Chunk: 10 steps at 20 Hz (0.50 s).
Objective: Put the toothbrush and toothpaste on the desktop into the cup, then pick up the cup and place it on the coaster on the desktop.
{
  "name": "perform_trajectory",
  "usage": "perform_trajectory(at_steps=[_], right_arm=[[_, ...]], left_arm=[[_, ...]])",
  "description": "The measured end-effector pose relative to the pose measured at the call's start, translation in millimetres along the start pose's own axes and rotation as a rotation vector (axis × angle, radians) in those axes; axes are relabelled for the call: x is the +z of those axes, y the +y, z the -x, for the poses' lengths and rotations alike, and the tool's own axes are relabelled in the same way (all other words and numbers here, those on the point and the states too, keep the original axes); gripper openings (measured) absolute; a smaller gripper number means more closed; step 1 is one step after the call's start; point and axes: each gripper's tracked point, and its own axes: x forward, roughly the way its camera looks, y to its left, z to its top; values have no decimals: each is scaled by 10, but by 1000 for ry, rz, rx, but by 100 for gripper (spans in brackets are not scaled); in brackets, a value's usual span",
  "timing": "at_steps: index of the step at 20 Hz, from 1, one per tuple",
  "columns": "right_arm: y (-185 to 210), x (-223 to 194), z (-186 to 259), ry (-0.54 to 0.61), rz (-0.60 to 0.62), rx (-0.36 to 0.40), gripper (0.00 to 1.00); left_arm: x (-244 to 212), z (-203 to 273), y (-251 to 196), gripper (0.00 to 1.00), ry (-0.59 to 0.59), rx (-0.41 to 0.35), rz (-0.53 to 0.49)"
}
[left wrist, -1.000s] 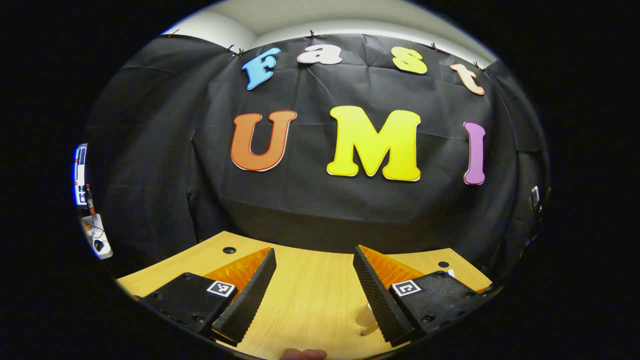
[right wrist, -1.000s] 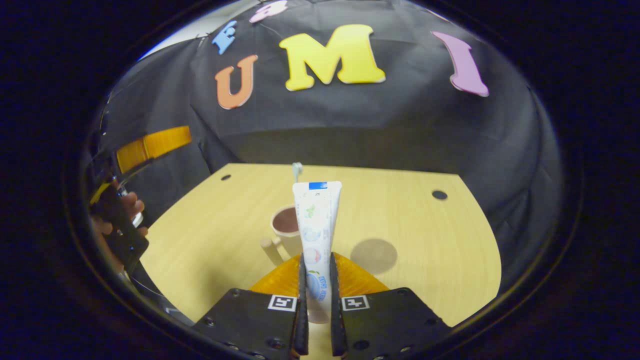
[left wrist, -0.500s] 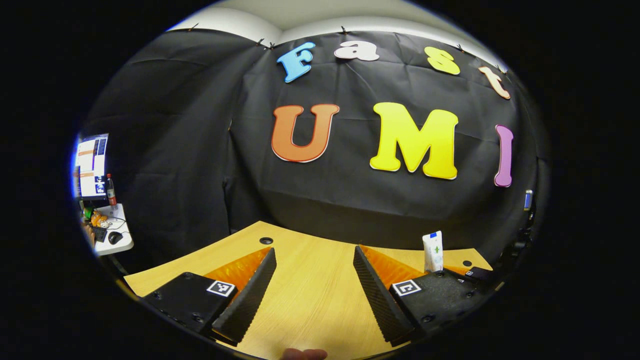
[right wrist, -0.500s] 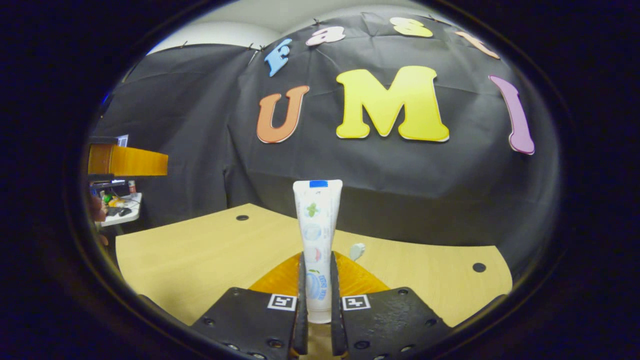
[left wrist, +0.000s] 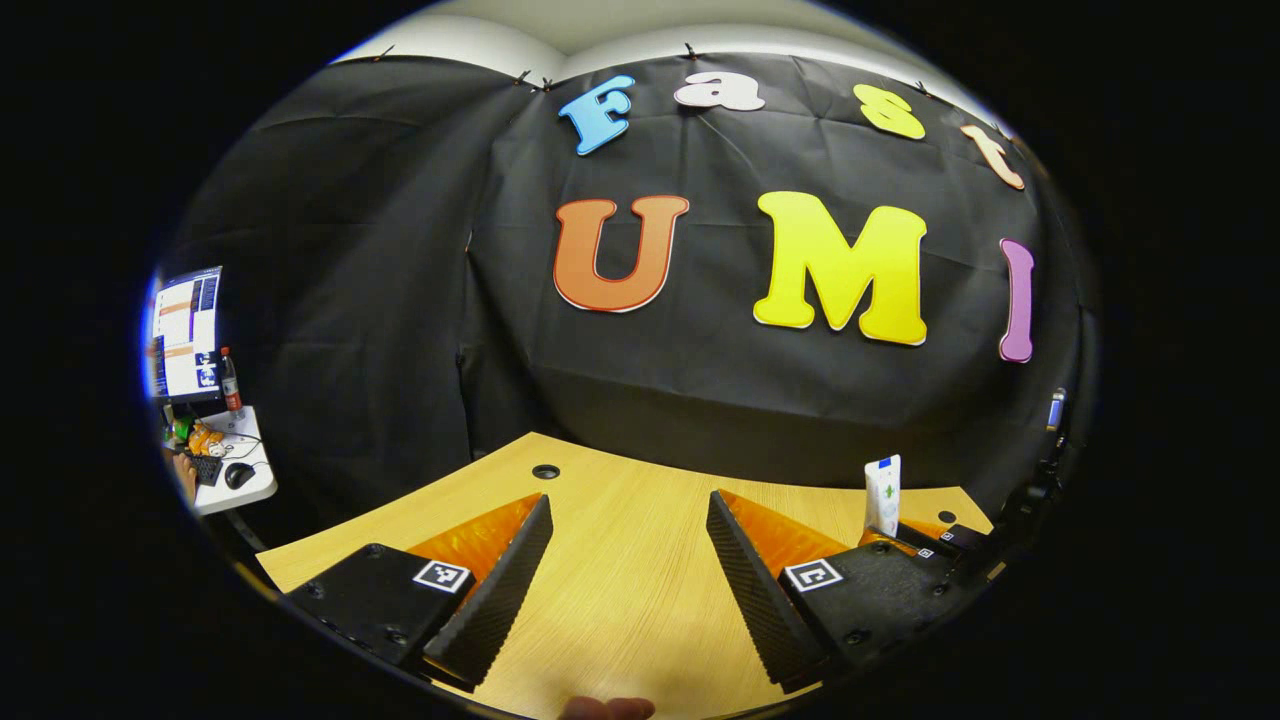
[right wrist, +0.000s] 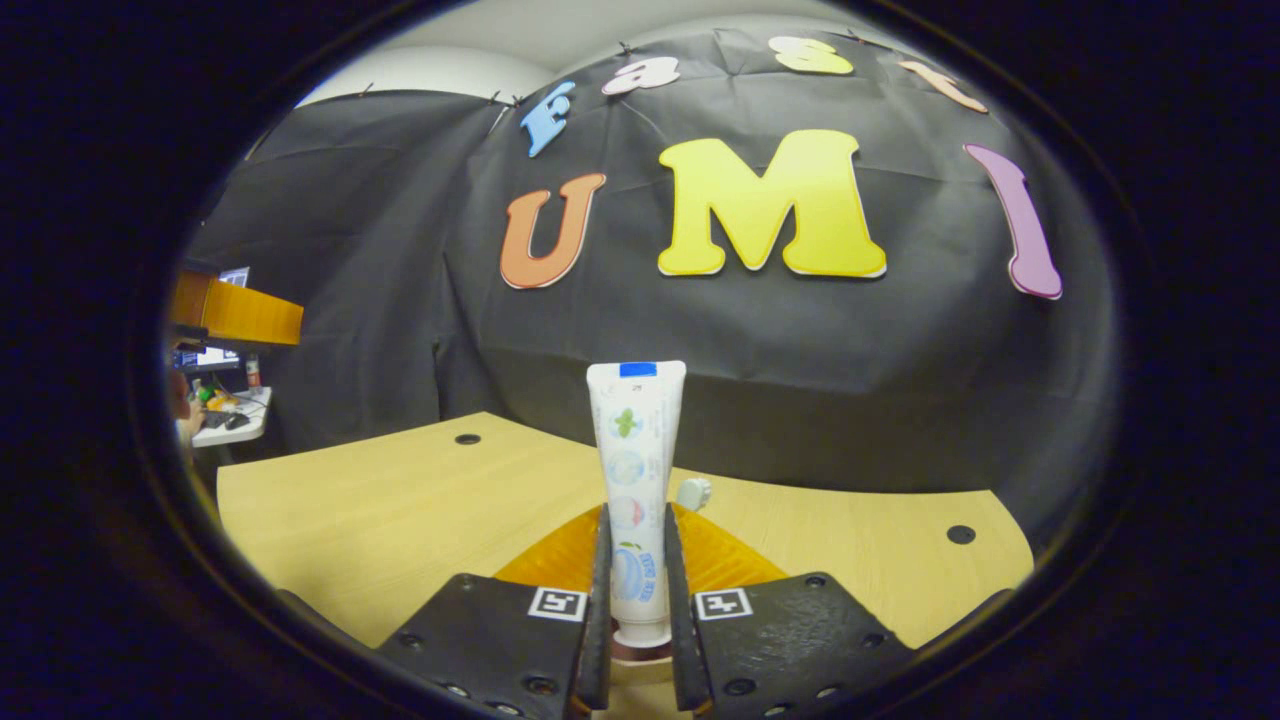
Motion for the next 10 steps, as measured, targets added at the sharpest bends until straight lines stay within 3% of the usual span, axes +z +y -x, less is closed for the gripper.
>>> perform_trajectory(at_steps=[2, 4, 5, 7, 10], right_arm=[[2, 25, 38, -5, 13, -1, 39], [32, -11, 97, 13, -2, 9, 42], [20, 0, 135, 18, -13, 4, 57], [-26, 52, 235, 24, -32, -8, 73], [-138, 167, 453, 40, -61, -44, 80]], left_arm=[[-2, 5, -52, 98, 1, -10, -7], [-2, 11, -103, 98, 1, -19, -6], [15, 13, -134, 98, -1, -25, -3], [35, 19, -208, 98, -6, -39, 0], [18, 35, -337, 98, 4, -69, 2]])
